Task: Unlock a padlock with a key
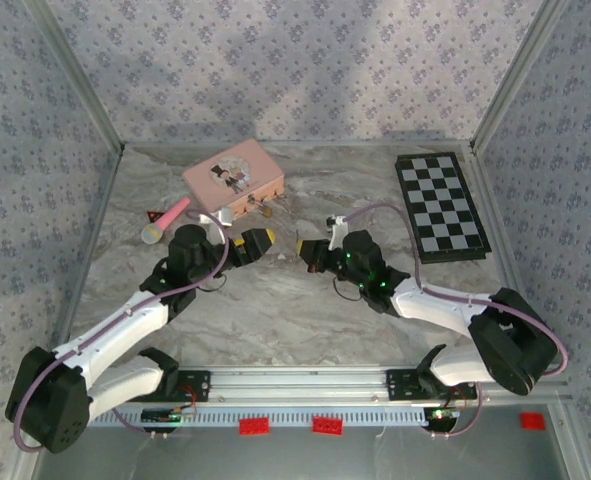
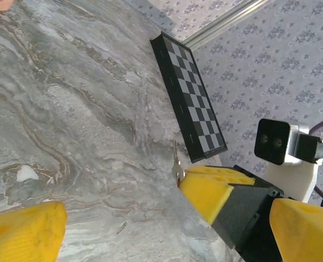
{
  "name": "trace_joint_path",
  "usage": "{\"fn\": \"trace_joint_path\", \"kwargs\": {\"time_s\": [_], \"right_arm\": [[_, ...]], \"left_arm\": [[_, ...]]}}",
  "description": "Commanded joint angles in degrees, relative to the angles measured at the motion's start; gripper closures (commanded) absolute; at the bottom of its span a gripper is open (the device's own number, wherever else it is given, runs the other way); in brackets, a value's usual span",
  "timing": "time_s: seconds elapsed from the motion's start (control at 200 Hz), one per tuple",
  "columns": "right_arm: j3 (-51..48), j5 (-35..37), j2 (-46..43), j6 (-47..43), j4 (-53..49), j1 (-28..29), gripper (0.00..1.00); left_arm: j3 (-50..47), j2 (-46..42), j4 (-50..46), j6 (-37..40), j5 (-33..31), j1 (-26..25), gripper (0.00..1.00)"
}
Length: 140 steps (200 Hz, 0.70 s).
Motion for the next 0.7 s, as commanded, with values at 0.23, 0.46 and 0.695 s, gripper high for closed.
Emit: {"fn": "trace_joint_path", "kwargs": {"time_s": [0.23,0.46,0.695], "right_arm": [[-1.0,-0.6,-2.8,-11.6,4.8,3.1,1.0],[2.2,9.1,-3.8,-20.8,-1.9,8.3,1.0],[4.2,14.7,-3.5,-25.0,-4.5,11.3,1.0]], "left_arm": [[2.1,-0.4,3.3,0.8,1.5,-0.5,0.09],[5.1,1.1,-1.7,3.6,2.0,-0.7,0.15],[8.9,4.5,-6.2,6.4,2.5,-1.3,0.28]]}}
